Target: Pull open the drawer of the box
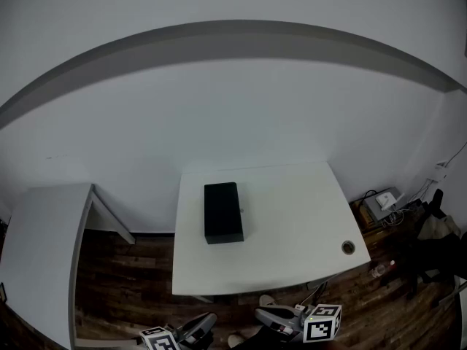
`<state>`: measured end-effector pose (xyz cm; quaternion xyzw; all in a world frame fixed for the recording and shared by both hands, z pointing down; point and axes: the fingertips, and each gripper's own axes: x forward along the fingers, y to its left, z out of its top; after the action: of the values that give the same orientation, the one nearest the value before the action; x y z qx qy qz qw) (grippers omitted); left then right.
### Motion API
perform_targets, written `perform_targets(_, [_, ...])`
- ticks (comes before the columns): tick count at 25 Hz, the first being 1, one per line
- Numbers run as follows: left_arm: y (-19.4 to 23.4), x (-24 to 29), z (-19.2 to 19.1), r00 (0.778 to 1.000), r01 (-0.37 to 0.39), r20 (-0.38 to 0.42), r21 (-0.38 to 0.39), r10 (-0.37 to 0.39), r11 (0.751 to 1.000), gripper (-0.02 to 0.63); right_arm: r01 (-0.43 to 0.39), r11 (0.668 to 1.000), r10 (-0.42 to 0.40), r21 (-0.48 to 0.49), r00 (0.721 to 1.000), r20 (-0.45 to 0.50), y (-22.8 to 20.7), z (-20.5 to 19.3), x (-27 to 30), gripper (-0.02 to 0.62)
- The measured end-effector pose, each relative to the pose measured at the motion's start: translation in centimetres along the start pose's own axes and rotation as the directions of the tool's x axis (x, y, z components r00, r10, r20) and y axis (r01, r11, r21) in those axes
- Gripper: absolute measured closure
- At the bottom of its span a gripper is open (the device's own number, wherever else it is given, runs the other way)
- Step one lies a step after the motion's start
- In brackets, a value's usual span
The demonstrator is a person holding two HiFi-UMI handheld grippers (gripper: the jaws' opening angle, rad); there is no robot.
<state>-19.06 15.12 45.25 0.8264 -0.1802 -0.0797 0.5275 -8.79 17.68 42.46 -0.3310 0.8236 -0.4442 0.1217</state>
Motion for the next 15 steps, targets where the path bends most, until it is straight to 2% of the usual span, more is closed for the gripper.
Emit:
perform_targets(9, [0.7, 1.0, 0.0, 1.000, -0.020, -0.009, -0.013, 0.020, 1.000, 0.600, -0.018, 0.999, 0.017, 0.029, 1.000, 0.016, -0.6, 1.2, -0.7, 0.589])
perform_targets(15, [2.3, 3.3, 2.1, 0.998, -0.067, -0.012, 0.020, 0.068, 0.998, 0.600, -0.002, 0.998, 0.000, 0.055, 1.000, 0.027, -2.2, 3.1, -1.6, 0.588])
